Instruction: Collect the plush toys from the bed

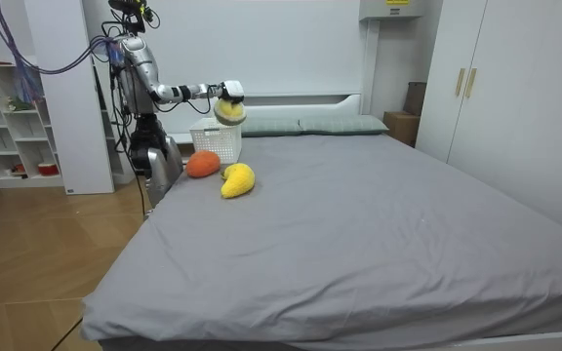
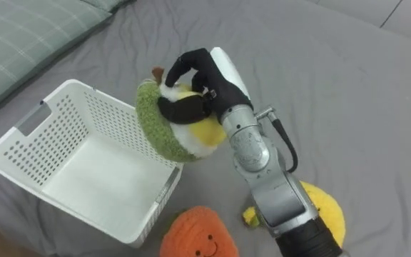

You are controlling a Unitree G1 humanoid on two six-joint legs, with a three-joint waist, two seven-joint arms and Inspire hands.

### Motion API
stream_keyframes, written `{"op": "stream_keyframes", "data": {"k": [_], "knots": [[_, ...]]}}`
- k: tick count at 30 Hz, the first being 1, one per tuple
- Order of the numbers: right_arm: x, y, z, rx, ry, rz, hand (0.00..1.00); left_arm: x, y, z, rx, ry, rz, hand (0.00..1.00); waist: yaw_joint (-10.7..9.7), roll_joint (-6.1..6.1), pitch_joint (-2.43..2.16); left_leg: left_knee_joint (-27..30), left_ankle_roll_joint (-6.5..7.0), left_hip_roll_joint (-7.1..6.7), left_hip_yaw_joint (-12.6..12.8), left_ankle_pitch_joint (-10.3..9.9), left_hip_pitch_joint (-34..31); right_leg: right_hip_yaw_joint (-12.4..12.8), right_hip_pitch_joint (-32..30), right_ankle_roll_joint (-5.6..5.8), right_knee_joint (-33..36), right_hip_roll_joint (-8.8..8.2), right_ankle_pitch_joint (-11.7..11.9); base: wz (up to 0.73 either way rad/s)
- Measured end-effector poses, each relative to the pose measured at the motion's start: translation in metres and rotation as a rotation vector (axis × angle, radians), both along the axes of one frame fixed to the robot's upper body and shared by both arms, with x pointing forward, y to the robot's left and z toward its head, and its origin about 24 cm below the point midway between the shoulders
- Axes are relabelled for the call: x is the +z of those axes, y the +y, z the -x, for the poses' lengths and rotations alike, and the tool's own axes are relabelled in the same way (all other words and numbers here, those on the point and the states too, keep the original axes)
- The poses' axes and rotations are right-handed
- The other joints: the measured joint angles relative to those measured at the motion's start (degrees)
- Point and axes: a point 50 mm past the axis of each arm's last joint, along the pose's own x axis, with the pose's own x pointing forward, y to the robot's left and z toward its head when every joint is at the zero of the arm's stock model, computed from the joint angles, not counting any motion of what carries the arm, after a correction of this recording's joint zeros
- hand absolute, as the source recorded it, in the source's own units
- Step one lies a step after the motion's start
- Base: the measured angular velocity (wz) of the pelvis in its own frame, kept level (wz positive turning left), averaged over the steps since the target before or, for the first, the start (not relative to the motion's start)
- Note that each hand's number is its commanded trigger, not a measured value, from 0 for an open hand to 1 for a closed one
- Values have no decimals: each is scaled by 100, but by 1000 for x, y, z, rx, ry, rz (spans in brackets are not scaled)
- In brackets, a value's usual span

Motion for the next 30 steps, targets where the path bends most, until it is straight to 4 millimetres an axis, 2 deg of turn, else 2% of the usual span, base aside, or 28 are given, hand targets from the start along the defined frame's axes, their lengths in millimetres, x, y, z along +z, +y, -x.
{"op": "stream_keyframes", "data": {"k": [5,6,8,9,10,14,19,24,27,28,29,30], "knots": [[0,1,0,0,6,-37,2,0,-2,-1,-12,0,0,0,-2,-12,-8,-36,0,11,62,0,67,72,19,0,3,6,0,-7],[0,1,0,6,19,-63,20,0,-2,0,-15,2,2,0,-2,-9,-6,-53,0,14,70,0,106,75,54,0,-2,9,0,-4],[0,2,1,18,43,-119,80,-1,-3,-1,-22,0,3,0,0,-16,-11,-69,0,18,77,0,136,76,86,0,-4,11,0,-3],[0,2,1,28,59,-158,95,-1,-4,-2,-31,0,4,0,0,-16,-11,-72,0,20,89,0,161,79,93,0,-3,12,0,-4],[0,3,1,35,67,-178,100,-1,-5,-2,-33,-1,5,0,-1,-15,-10,-72,0,20,91,0,163,78,99,0,-3,12,0,-4],[0,6,2,88,105,-267,100,-2,-5,1,-26,3,8,0,-9,14,10,-89,0,22,101,-2,203,82,147,0,-4,13,1,0],[4,16,7,180,111,-294,100,-2,-6,1,-32,5,4,0,28,7,5,-83,-2,27,96,-2,200,111,145,0,-4,21,1,0],[2,32,15,301,134,-257,100,-1,-4,1,-34,1,-1,0,52,-44,-30,-84,-2,27,79,-2,179,96,140,-1,-4,20,1,1],[8,36,19,357,121,-254,100,-1,-2,1,-36,0,-2,0,62,-87,-57,-91,-2,27,77,-2,172,86,136,-1,-4,19,1,0],[9,36,19,367,117,-253,95,-1,-2,1,-37,-1,-1,0,70,-95,-61,-92,-2,26,77,-2,173,80,138,-1,-4,18,1,0],[10,38,20,382,114,-247,61,-1,-2,0,-39,-3,1,0,96,-107,-60,-94,-2,26,79,-2,188,82,150,0,-4,18,2,0],[10,39,20,388,112,-235,51,-1,-2,-1,-41,-6,5,0,130,-119,-47,-98,-2,26,81,-2,201,83,164,0,-4,19,2,0]]}}
